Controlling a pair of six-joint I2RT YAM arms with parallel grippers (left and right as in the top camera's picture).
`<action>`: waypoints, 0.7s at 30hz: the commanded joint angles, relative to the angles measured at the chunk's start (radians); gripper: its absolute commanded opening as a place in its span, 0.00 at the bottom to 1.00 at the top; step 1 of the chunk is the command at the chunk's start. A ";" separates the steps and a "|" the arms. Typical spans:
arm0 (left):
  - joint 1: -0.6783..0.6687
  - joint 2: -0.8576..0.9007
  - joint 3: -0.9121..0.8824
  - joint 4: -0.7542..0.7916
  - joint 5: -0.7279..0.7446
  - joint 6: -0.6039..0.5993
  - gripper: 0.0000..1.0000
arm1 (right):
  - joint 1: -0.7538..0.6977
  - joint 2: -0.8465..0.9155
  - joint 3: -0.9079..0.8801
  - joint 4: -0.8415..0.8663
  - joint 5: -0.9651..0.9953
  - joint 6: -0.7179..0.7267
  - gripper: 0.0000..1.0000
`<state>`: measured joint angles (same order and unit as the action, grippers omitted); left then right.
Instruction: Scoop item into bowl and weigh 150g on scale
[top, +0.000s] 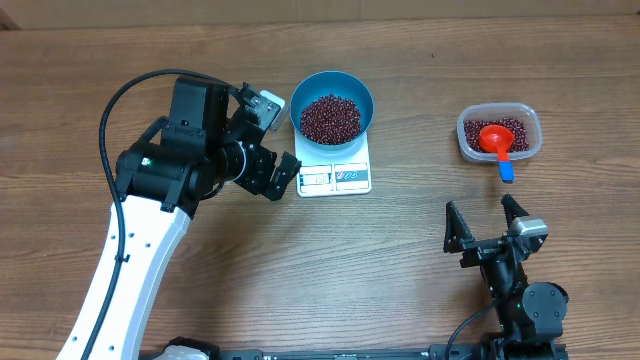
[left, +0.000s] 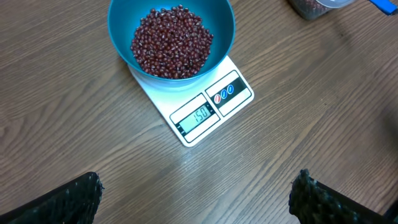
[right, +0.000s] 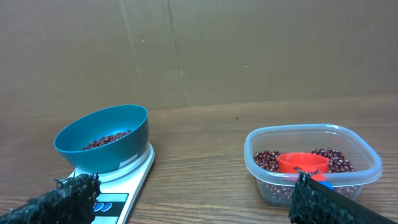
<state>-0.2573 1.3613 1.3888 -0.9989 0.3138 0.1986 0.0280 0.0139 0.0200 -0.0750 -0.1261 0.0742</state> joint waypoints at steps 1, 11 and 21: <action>0.007 -0.058 -0.007 0.006 -0.027 0.013 1.00 | 0.005 -0.011 -0.012 0.006 0.006 0.000 1.00; 0.101 -0.438 -0.415 0.470 -0.032 0.011 0.99 | 0.005 -0.011 -0.012 0.006 0.006 0.000 1.00; 0.277 -0.864 -0.846 0.761 -0.024 0.011 1.00 | 0.005 -0.011 -0.012 0.006 0.006 0.000 1.00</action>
<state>-0.0250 0.6106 0.6533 -0.2874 0.2882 0.1986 0.0280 0.0128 0.0185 -0.0734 -0.1261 0.0742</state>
